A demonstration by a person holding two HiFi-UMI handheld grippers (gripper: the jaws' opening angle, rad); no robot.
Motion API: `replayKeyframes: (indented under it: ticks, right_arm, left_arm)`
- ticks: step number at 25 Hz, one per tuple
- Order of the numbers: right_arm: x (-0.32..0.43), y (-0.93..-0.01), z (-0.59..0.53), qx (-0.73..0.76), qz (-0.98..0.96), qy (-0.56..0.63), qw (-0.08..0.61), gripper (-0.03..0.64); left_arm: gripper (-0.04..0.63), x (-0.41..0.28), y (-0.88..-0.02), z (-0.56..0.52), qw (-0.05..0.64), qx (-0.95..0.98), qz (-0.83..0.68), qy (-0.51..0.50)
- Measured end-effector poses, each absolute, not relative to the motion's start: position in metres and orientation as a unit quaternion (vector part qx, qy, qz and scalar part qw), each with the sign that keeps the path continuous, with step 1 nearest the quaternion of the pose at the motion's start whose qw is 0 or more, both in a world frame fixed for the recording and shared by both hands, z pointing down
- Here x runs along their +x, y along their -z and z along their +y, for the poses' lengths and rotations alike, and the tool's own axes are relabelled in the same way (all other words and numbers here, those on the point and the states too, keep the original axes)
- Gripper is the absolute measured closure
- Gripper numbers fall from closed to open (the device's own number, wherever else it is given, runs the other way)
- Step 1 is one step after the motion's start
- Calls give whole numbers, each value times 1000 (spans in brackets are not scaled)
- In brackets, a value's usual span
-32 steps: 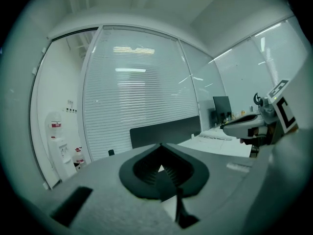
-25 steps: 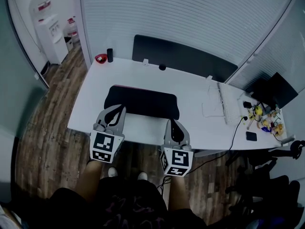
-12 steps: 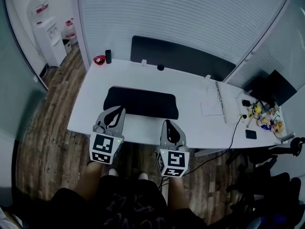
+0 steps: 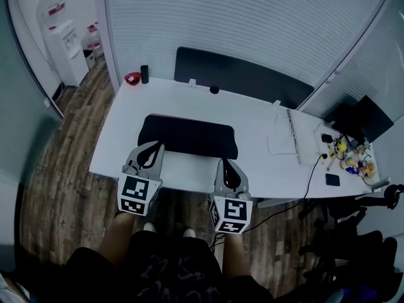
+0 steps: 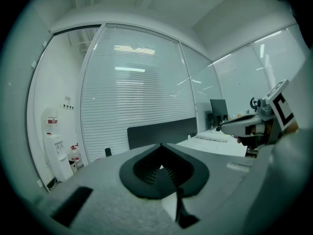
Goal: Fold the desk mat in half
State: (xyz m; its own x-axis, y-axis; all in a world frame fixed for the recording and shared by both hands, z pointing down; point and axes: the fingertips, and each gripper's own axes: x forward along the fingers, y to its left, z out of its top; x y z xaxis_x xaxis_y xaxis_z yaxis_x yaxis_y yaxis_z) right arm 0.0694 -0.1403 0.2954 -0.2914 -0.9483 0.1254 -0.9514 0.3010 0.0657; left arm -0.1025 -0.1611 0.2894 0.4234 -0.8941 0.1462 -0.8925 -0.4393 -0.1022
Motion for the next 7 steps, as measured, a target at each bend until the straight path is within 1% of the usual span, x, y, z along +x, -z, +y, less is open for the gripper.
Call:
replayKeyframes:
  ticks: [7]
  right_arm:
    - [69, -299, -145, 592, -802, -12, 77, 609]
  left_arm:
    - [594, -106, -290, -167, -2, -845, 529, 80]
